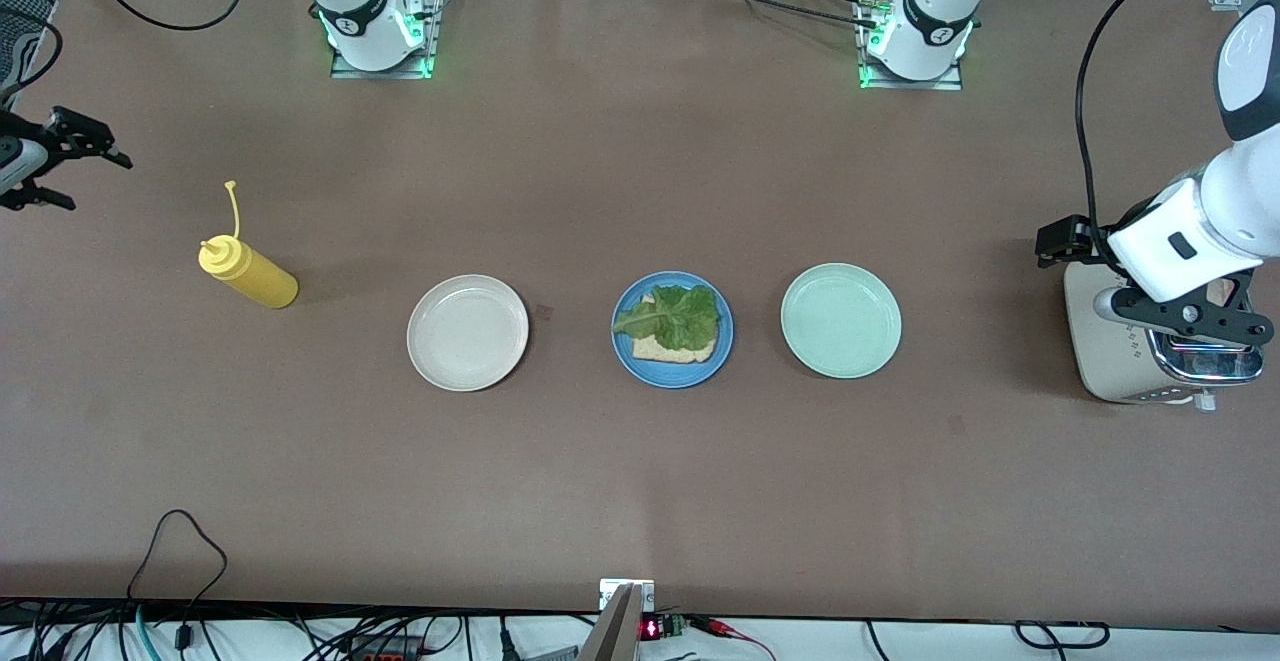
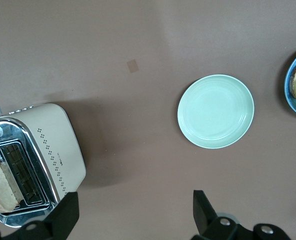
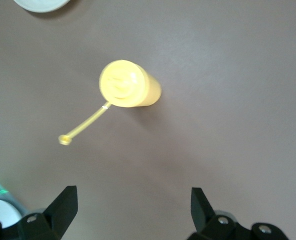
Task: Make sandwich in blue plate with both arms
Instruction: 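Move the right gripper back toward the yellow mustard bottle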
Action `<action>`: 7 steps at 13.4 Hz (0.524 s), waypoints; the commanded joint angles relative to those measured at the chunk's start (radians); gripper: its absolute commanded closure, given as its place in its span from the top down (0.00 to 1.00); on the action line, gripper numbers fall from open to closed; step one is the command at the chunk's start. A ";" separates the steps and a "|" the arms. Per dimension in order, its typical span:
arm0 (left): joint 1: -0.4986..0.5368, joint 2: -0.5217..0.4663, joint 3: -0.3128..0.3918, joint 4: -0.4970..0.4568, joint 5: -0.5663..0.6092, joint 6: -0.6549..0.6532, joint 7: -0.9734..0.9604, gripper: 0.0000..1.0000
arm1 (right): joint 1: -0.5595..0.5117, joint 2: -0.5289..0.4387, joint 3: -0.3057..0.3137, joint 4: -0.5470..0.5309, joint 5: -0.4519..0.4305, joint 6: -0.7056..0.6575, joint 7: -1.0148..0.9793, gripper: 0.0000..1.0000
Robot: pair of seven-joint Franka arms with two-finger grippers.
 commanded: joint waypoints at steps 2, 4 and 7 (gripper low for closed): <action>0.003 0.014 -0.005 0.033 -0.013 -0.017 -0.001 1.00 | -0.049 0.113 -0.048 0.013 0.203 0.051 -0.360 1.00; 0.003 0.014 -0.005 0.033 -0.013 -0.017 -0.001 1.00 | -0.068 0.184 -0.055 0.028 0.341 0.064 -0.565 1.00; 0.003 0.014 -0.005 0.033 -0.013 -0.017 -0.001 1.00 | -0.111 0.314 -0.058 0.086 0.536 0.053 -0.863 1.00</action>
